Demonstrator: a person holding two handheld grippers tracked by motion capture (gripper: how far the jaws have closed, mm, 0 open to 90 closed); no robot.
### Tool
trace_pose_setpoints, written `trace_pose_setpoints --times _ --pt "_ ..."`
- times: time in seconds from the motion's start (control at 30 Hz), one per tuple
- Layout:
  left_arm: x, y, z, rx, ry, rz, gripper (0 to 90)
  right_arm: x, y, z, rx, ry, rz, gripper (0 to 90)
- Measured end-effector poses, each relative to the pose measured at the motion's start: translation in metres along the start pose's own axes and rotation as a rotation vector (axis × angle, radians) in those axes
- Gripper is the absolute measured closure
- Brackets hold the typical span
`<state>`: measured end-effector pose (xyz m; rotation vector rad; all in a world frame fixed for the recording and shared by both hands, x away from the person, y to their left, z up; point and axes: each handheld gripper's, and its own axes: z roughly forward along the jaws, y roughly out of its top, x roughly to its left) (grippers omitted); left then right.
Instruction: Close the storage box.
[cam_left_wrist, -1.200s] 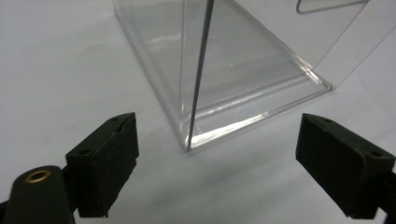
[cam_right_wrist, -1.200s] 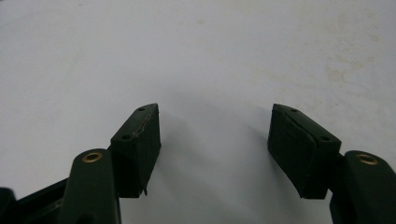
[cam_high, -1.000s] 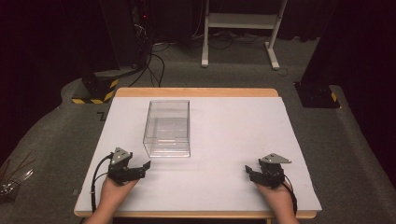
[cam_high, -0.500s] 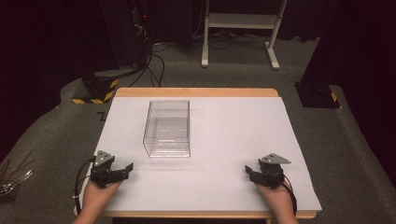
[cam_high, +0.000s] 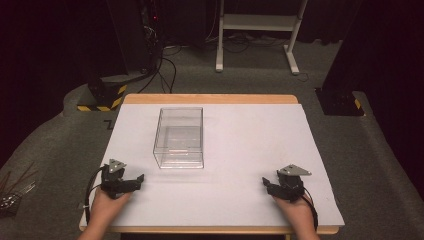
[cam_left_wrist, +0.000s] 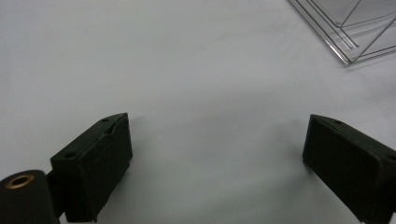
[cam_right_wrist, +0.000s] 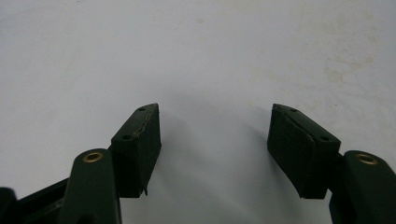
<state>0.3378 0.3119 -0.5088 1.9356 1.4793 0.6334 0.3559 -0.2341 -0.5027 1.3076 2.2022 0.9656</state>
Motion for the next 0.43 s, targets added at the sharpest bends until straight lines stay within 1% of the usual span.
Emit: trace_pose_setpoints --times 0.13,0.43 --pt "-0.0013 -0.0008 -0.0005 -0.007 0.013 0.002 8.7 0.0004 0.0001 0.0002 0.001 -0.004 -0.005 34.7" --pt "-0.001 -0.0011 -0.0009 -0.007 0.01 -0.003 9.1 0.0011 0.0003 0.0004 0.003 -0.008 -0.007 34.9"
